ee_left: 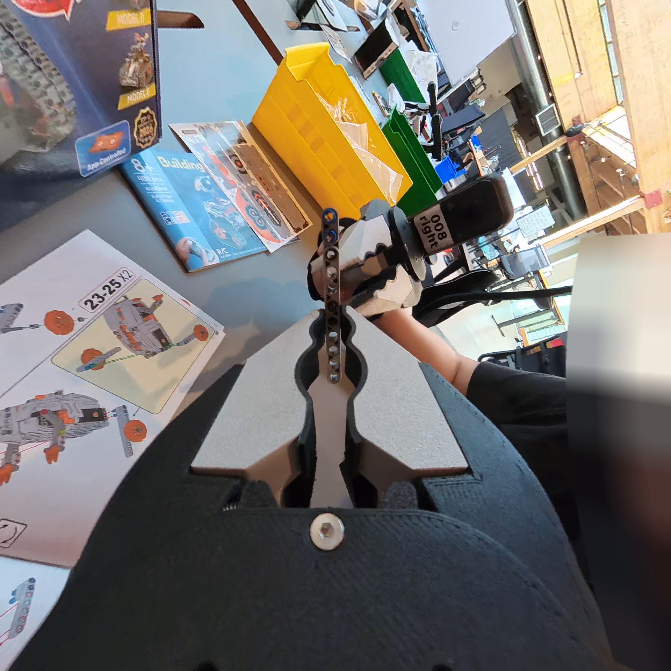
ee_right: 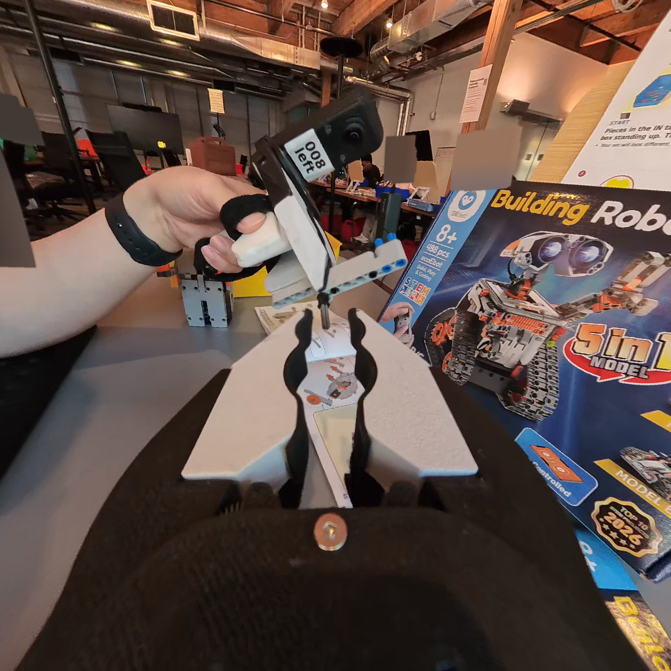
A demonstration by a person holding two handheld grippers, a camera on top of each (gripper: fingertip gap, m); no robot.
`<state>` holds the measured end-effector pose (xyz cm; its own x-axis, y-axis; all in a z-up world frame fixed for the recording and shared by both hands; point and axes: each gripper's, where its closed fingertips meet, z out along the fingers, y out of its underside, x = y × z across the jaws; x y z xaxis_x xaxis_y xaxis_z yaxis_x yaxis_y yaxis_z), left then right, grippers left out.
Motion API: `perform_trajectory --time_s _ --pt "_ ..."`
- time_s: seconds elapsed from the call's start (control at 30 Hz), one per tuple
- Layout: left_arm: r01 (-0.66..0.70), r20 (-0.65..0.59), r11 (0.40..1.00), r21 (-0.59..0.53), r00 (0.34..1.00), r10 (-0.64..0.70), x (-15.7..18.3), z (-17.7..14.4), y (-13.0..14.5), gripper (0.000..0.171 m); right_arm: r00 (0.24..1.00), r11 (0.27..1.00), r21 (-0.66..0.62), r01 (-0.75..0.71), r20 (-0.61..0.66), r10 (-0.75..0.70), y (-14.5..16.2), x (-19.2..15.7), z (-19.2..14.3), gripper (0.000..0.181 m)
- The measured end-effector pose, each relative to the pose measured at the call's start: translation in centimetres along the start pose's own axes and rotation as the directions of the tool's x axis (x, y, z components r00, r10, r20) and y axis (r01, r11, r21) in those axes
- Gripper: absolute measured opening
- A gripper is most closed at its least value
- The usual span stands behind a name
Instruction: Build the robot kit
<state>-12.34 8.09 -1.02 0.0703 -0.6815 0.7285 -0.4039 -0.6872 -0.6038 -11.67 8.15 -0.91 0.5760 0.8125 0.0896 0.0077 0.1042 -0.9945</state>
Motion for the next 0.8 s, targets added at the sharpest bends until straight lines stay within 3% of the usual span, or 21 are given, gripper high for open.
perform_trajectory --time_s 0.33,0.4,0.8 --pt "0.012 -0.040 1.000 -0.023 0.999 -0.013 0.17 0.70 0.39 0.005 1.000 0.999 -0.028 -0.017 0.018 0.018 0.69 -0.12 0.17 0.014" --pt "0.012 -0.040 1.000 -0.017 0.999 -0.012 0.15 0.73 0.30 0.005 0.999 0.999 -0.028 -0.016 0.040 0.017 0.69 -0.47 0.19 0.004" --pt "0.013 -0.069 1.000 -0.013 0.998 -0.014 0.39 0.67 0.23 0.005 0.999 0.999 -0.038 0.010 0.038 -0.009 0.51 -0.70 0.17 0.002"
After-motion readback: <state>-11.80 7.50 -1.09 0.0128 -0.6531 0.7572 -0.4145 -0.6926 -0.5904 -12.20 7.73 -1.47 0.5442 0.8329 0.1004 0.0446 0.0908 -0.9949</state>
